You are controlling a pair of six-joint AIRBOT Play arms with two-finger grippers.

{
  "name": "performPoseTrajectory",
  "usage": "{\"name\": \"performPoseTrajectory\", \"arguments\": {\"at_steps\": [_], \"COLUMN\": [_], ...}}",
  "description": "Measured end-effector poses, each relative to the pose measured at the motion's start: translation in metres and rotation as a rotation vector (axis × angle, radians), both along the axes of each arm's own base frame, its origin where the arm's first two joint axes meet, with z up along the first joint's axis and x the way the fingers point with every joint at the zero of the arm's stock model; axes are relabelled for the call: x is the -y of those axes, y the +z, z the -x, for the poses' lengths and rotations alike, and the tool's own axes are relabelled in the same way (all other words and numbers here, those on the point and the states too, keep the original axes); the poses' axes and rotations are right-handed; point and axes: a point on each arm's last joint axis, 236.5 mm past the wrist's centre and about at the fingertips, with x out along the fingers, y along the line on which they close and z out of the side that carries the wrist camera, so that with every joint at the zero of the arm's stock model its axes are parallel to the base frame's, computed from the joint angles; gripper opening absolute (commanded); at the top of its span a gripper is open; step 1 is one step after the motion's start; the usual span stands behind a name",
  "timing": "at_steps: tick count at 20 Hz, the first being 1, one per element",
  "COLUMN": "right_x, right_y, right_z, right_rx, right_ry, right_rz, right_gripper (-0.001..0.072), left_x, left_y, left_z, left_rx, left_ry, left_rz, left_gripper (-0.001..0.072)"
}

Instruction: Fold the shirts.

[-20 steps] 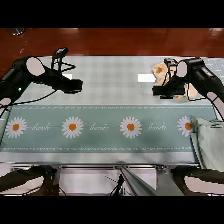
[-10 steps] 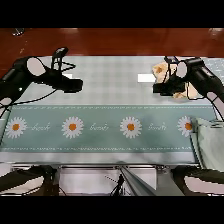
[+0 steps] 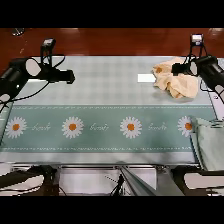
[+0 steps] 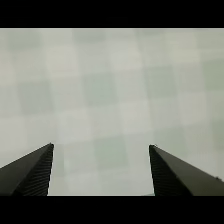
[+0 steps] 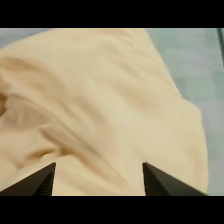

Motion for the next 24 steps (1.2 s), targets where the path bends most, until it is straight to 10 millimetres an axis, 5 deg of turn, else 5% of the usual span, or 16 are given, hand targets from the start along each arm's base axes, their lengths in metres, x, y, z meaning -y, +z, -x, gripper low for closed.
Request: {"name": "performPoseTrajectory", "arguments": {"at_steps": [5, 6, 7, 8, 11, 14, 17, 20, 24], "right_x": [0.039, 0.039, 0.036, 0.033, 0.013, 0.0, -0.011, -0.028, -0.052], "right_y": [-0.07, -0.083, -0.092, -0.099, -0.09, -0.018, 0.096, 0.221, 0.358], "right_z": [0.012, 0.018, 0.022, 0.027, 0.033, 0.01, -0.006, 0.005, 0.054], "right_rx": [-0.141, -0.18, -0.211, -0.245, -0.302, -0.187, 0.027, 0.262, 0.53], "right_ry": [-0.149, -0.157, -0.156, -0.146, -0.096, -0.018, 0.066, 0.166, 0.292], "right_rz": [-0.154, -0.183, -0.208, -0.228, -0.313, -0.348, -0.345, -0.317, -0.248], "right_gripper": [0.0607, 0.0447, 0.0146, 0.0025, 0.0025, 0.0025, 0.0025, 0.0025, 0.0025], "left_x": [-0.03, -0.031, -0.032, -0.032, -0.035, -0.046, -0.05, -0.029, 0.017], "left_y": [-0.011, -0.013, -0.015, -0.017, -0.021, -0.015, 0.011, 0.05, 0.092], "left_z": [0.002, 0.004, 0.007, 0.01, 0.025, 0.047, 0.067, 0.093, 0.149], "left_rx": [-0.047, -0.058, -0.073, -0.086, -0.159, -0.23, -0.229, -0.154, -0.046], "left_ry": [0.071, 0.075, 0.074, 0.073, 0.069, 0.067, 0.064, 0.025, -0.075], "left_rz": [-0.013, -0.014, -0.017, -0.018, -0.027, -0.039, -0.034, 0.06, 0.214], "left_gripper": [0.0703, 0.0703, 0.0703, 0.0703, 0.0703, 0.0703, 0.0703, 0.0703, 0.0703]}}
